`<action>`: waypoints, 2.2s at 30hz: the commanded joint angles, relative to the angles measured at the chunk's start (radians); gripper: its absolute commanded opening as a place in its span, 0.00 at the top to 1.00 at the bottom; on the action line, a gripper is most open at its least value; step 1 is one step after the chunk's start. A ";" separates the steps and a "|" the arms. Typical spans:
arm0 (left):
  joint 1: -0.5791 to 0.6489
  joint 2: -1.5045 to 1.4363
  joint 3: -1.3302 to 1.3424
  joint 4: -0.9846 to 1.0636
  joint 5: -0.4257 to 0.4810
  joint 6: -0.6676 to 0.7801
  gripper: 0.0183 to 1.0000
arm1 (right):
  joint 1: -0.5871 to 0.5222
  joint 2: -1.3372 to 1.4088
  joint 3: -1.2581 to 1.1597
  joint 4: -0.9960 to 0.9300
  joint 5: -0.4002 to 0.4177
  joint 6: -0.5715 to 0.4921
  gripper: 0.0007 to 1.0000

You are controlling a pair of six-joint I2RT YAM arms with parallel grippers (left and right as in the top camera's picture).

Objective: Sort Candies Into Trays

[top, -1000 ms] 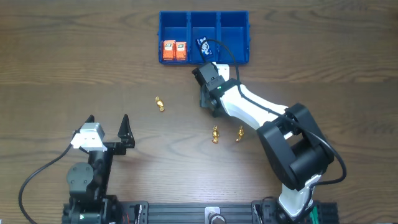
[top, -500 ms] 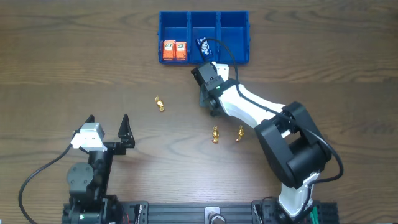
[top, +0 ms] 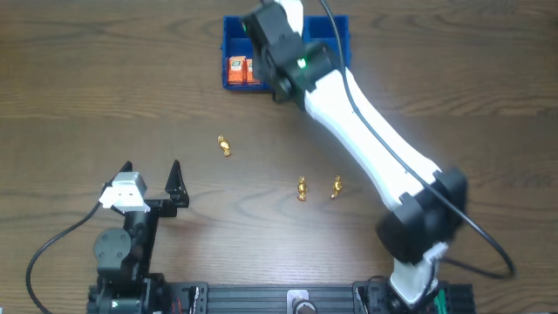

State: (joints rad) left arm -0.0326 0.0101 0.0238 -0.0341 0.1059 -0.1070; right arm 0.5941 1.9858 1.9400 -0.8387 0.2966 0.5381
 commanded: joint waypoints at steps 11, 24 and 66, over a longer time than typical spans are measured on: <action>0.007 -0.005 -0.019 -0.034 0.018 0.006 0.00 | -0.117 0.315 0.150 0.119 -0.010 -0.098 0.71; 0.007 -0.005 -0.019 -0.034 0.018 0.006 0.00 | -0.040 0.263 0.150 0.105 -0.030 -0.098 0.41; 0.007 -0.005 -0.019 -0.034 0.018 0.006 0.00 | 0.268 0.365 0.043 -0.119 -0.179 0.159 0.88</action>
State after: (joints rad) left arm -0.0326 0.0101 0.0238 -0.0338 0.1062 -0.1070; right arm 0.8562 2.4111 1.9865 -0.9382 0.1040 0.7151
